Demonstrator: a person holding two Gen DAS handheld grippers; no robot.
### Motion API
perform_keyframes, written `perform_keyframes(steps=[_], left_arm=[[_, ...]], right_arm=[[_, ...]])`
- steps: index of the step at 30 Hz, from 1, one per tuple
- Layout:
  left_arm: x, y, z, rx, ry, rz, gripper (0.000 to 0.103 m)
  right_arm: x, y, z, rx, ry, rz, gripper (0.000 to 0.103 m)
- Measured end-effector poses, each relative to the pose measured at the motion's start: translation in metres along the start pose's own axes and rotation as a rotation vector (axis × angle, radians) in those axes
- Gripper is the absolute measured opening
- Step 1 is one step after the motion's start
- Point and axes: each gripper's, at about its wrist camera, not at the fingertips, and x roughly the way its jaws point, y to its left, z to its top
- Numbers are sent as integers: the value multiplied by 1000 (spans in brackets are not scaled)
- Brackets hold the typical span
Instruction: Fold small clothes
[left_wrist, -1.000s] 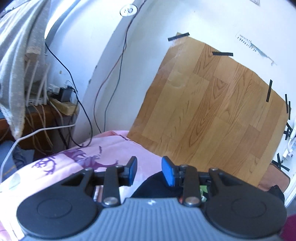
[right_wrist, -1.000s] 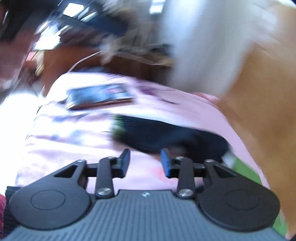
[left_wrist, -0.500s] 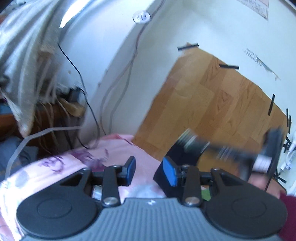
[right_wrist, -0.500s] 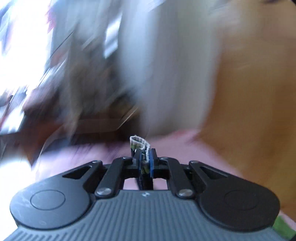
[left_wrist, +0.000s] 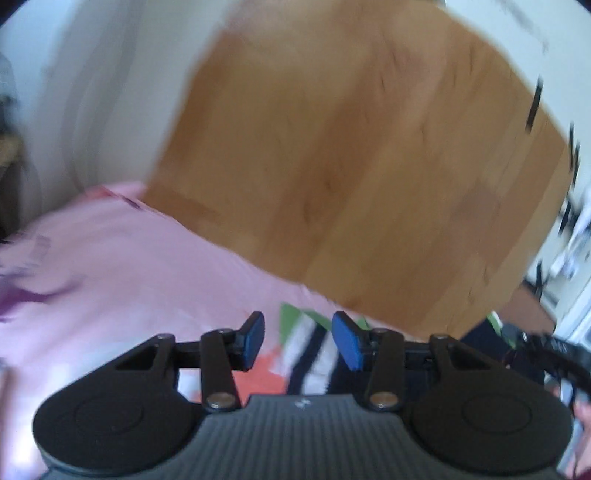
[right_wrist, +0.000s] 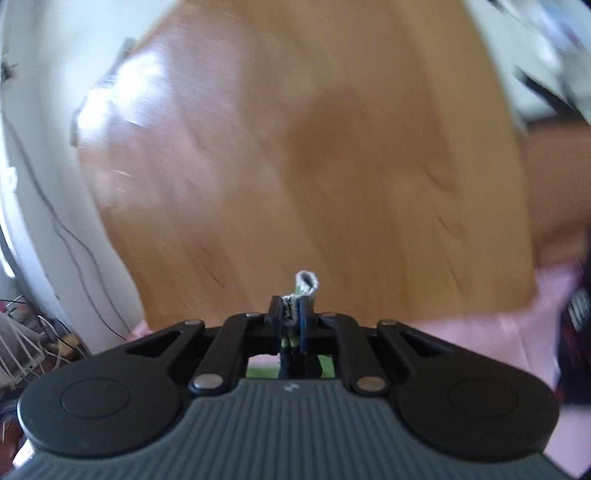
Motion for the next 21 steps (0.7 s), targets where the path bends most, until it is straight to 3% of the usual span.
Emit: perform_keyframes(steps=[3, 6, 11, 12, 13, 14, 16, 19, 20, 21], left_arm=[[56, -29, -3, 56, 90, 2, 41], [95, -50, -12, 136, 115, 111, 41], [129, -41, -30, 127, 209, 178, 40], [134, -38, -34, 137, 226, 193, 31], [131, -40, -38, 176, 192, 216, 18], [130, -42, -40, 205, 190, 235, 12], [122, -37, -40, 194, 180, 234, 6], [114, -28, -39, 145, 170, 243, 6], [110, -28, -38, 139, 163, 251, 6], [105, -27, -40, 140, 152, 261, 6]], right_arm=[[-3, -30, -29, 90, 37, -9, 11], [0, -50, -42, 164, 58, -11, 11], [-14, -53, -31, 229, -15, 146, 11], [-19, -53, -30, 241, -48, 190, 11], [-24, -53, -36, 251, -73, 215, 11], [-25, -55, -39, 254, -84, 219, 11], [-19, -62, -52, 227, -40, 121, 12], [3, -72, -75, 167, 140, -128, 12], [8, -76, -83, 173, 192, -163, 13], [5, -79, -86, 196, 180, -143, 13]])
